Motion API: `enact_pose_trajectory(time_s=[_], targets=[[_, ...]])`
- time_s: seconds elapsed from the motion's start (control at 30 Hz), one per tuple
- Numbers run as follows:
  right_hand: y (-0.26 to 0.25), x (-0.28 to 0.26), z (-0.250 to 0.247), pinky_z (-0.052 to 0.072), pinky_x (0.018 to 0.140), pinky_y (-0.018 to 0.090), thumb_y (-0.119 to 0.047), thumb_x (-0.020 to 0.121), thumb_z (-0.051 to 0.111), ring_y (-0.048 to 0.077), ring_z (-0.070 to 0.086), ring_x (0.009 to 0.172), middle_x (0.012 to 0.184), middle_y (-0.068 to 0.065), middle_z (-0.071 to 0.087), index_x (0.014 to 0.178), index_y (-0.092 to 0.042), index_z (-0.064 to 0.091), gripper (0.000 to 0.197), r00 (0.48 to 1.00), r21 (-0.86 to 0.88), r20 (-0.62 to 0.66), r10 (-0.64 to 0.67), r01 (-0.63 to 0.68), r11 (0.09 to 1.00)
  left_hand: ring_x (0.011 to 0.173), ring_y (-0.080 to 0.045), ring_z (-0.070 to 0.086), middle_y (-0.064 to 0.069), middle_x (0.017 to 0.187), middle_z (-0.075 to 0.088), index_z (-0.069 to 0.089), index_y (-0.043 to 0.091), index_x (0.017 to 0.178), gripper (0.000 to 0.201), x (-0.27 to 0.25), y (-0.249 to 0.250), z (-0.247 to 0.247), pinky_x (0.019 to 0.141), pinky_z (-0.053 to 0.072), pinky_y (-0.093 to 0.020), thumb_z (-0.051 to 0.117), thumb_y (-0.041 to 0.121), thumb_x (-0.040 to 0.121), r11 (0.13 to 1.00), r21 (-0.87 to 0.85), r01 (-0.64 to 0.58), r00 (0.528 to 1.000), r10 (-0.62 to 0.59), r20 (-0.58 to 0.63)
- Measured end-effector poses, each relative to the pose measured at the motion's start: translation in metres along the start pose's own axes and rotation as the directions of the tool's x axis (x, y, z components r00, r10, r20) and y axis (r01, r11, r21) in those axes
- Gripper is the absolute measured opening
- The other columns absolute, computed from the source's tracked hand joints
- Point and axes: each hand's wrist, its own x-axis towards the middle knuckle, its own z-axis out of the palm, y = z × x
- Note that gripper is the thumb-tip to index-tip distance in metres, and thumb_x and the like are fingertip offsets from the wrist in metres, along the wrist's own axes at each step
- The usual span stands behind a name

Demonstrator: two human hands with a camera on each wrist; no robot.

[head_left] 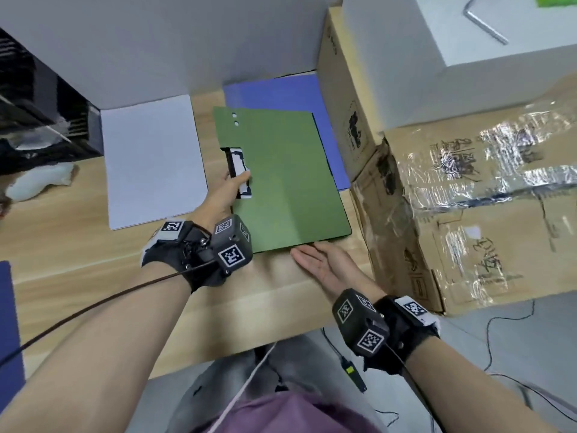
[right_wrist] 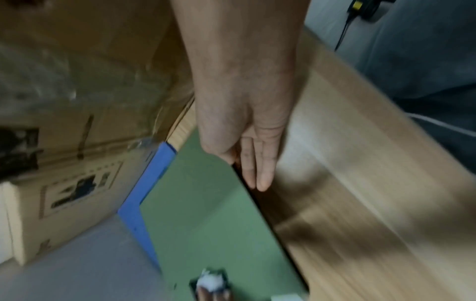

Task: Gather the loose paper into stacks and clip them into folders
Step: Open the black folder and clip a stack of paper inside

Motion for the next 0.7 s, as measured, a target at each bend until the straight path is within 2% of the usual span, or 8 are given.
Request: enact_pose_trajectory(time_s=[0.07, 0.17, 0.23, 0.33, 0.43, 0.53, 0.6, 0.7], targets=[[-0.003, 0.011, 0.013, 0.062, 0.07, 0.037, -0.002, 0.101, 0.04, 0.037, 0.064, 0.095, 0.113, 0.031, 0.059, 0.125, 0.008, 0.043, 0.026, 0.999, 0.004, -0.022, -0.031, 0.031, 0.999, 0.073, -0.007, 0.067, -0.004, 0.098, 0.064, 0.053, 0.009, 0.125, 0.026, 0.003, -0.003, 0.0, 0.063, 0.054, -0.021, 0.046, 0.007, 0.1, 0.998, -0.028, 0.049, 0.999, -0.048, 0.021], [-0.005, 0.026, 0.027, 0.062, 0.071, 0.037, -0.001, 0.1, 0.04, 0.036, 0.062, 0.095, 0.132, 0.032, 0.049, 0.133, 0.008, 0.039, 0.034, 0.997, 0.055, -0.035, -0.069, 0.071, 0.996, 0.105, -0.014, 0.06, -0.006, 0.125, 0.059, 0.046, 0.004, 0.135, 0.036, 0.005, -0.012, -0.011, 0.075, 0.049, -0.017, 0.047, 0.009, 0.099, 0.993, -0.036, 0.114, 0.992, -0.112, 0.059], [-0.007, 0.033, 0.032, 0.059, 0.082, 0.039, -0.002, 0.1, 0.04, 0.036, 0.062, 0.098, 0.136, 0.032, 0.048, 0.126, 0.009, 0.045, 0.029, 0.999, 0.055, -0.012, -0.048, 0.048, 0.997, 0.106, -0.01, 0.054, 0.0, 0.123, 0.056, 0.041, 0.009, 0.141, 0.041, -0.001, -0.015, -0.017, 0.082, 0.042, -0.013, 0.045, 0.009, 0.1, 0.991, -0.049, 0.123, 0.992, -0.122, 0.022], [-0.017, 0.04, 0.042, 0.05, 0.096, 0.042, -0.006, 0.1, 0.041, 0.037, 0.058, 0.109, 0.136, 0.03, 0.048, 0.106, 0.003, 0.053, 0.016, 1.0, 0.031, -0.007, -0.023, 0.024, 0.999, 0.11, -0.009, 0.055, 0.006, 0.125, 0.057, 0.042, 0.014, 0.139, 0.041, -0.008, -0.024, -0.022, 0.09, 0.041, -0.018, 0.046, 0.007, 0.099, 0.995, -0.032, 0.096, 0.995, -0.096, 0.007], [-0.032, 0.048, 0.052, 0.043, 0.102, 0.044, -0.006, 0.101, 0.039, 0.04, 0.046, 0.129, 0.144, 0.028, 0.041, 0.116, 0.005, 0.048, 0.021, 0.997, 0.035, -0.037, -0.064, 0.065, 0.997, 0.115, -0.017, 0.057, 0.004, 0.136, 0.052, 0.038, 0.012, 0.144, 0.047, -0.009, -0.035, -0.025, 0.096, 0.044, -0.027, 0.049, 0.006, 0.098, 0.993, 0.009, 0.121, 0.993, -0.121, 0.017], [-0.042, 0.051, 0.064, 0.042, 0.103, 0.044, -0.006, 0.101, 0.038, 0.04, 0.044, 0.132, 0.145, 0.028, 0.04, 0.101, 0.001, 0.048, 0.013, 0.997, 0.043, -0.022, -0.067, 0.068, 0.997, 0.123, -0.014, 0.054, 0.007, 0.143, 0.049, 0.04, 0.018, 0.145, 0.05, -0.012, -0.039, -0.022, 0.1, 0.044, -0.03, 0.054, 0.014, 0.097, 0.993, 0.093, 0.069, 0.995, -0.075, 0.064], [-0.044, 0.052, 0.066, 0.041, 0.107, 0.044, -0.008, 0.102, 0.038, 0.038, 0.045, 0.132, 0.146, 0.025, 0.041, 0.095, -0.001, 0.049, 0.015, 0.999, -0.006, -0.008, -0.052, 0.052, 0.999, 0.123, -0.006, 0.05, 0.012, 0.14, 0.05, 0.044, 0.022, 0.143, 0.049, -0.012, -0.037, -0.016, 0.097, 0.043, -0.02, 0.053, 0.01, 0.096, 0.992, 0.123, 0.012, 0.995, -0.024, 0.092], [-0.042, 0.05, 0.061, 0.038, 0.111, 0.044, -0.013, 0.102, 0.038, 0.036, 0.048, 0.131, 0.146, 0.021, 0.043, 0.091, -0.005, 0.049, 0.018, 1.0, -0.114, 0.013, -0.01, 0.011, 0.993, 0.136, -0.002, 0.033, 0.015, 0.147, 0.037, 0.041, 0.018, 0.146, 0.055, -0.007, -0.035, -0.006, 0.112, 0.027, -0.018, 0.049, 0.004, 0.094, 0.979, 0.203, -0.031, 0.99, 0.003, 0.138]])
